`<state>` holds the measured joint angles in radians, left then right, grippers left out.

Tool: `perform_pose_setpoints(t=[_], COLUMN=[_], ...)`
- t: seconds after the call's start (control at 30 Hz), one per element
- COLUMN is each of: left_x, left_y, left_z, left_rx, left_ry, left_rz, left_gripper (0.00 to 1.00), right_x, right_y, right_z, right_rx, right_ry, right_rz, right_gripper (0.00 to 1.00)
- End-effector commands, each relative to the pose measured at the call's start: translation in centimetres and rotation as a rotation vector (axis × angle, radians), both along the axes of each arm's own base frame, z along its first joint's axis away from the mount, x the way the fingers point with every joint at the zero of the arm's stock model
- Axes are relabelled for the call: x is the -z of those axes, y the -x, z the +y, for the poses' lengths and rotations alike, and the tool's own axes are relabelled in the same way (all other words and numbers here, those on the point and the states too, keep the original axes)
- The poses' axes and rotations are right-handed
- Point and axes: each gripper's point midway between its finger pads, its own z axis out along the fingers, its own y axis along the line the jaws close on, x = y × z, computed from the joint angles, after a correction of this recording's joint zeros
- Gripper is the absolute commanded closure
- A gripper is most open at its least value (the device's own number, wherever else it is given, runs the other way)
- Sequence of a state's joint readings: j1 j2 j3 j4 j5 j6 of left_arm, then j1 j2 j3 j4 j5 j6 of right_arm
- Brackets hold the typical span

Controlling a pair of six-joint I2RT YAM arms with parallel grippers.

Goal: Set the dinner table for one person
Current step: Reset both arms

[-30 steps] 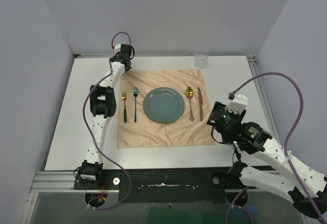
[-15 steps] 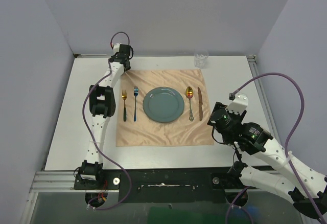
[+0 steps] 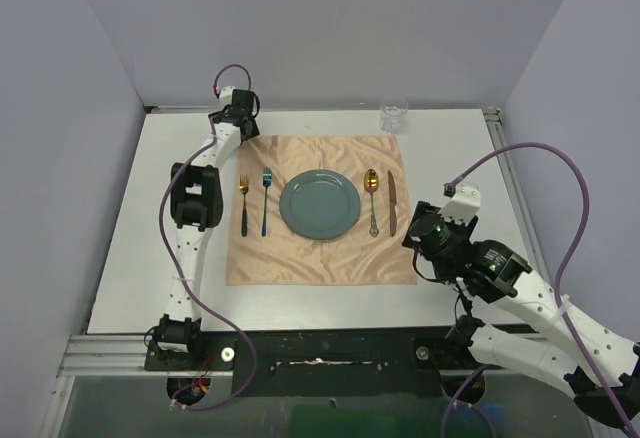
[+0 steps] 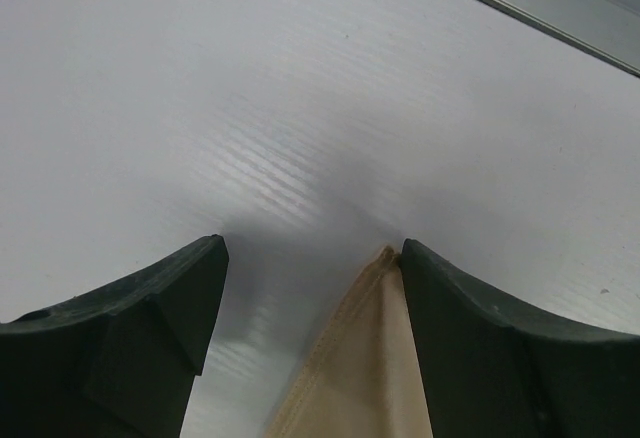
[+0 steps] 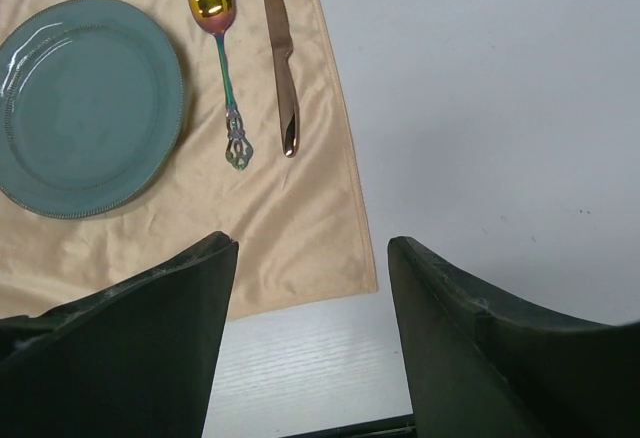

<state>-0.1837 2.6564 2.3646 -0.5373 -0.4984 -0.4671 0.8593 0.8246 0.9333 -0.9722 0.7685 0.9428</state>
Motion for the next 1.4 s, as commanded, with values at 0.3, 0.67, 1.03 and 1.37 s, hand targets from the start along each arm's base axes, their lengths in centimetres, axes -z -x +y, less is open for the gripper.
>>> perform_pose_setpoints(t=[0.3,0.67,1.03,1.37], left_x=[-5.4,-7.0,-16.2,-18.3], left_y=[1.7,0.9,-0.1,1.5], left_z=[1.9,1.9,0.0,-3.7], left_rx=[-0.064,-0.081,-0.024,0.103], left_ry=[-0.092,-0.078,-0.028,0.019], left_rz=[-0.058,-0.157,-0.389,-0.326], left_gripper=[0.29,0.29,0.28,0.28], right_x=[-1.1,-0.3,0.4,0.5], right_y=[-0.1,-0.1,-0.6,-0.5], right_z=[0.6,1.6,2.3,2.3], right_rx=[-0.028,-0.066,-0.074,-0.081], right_ry=[-0.051,-0.054,-0.035,-0.047], right_rz=[-0.046,-0.014,0.002,-0.003], right_gripper=[0.35,0.35,0.34,0.33])
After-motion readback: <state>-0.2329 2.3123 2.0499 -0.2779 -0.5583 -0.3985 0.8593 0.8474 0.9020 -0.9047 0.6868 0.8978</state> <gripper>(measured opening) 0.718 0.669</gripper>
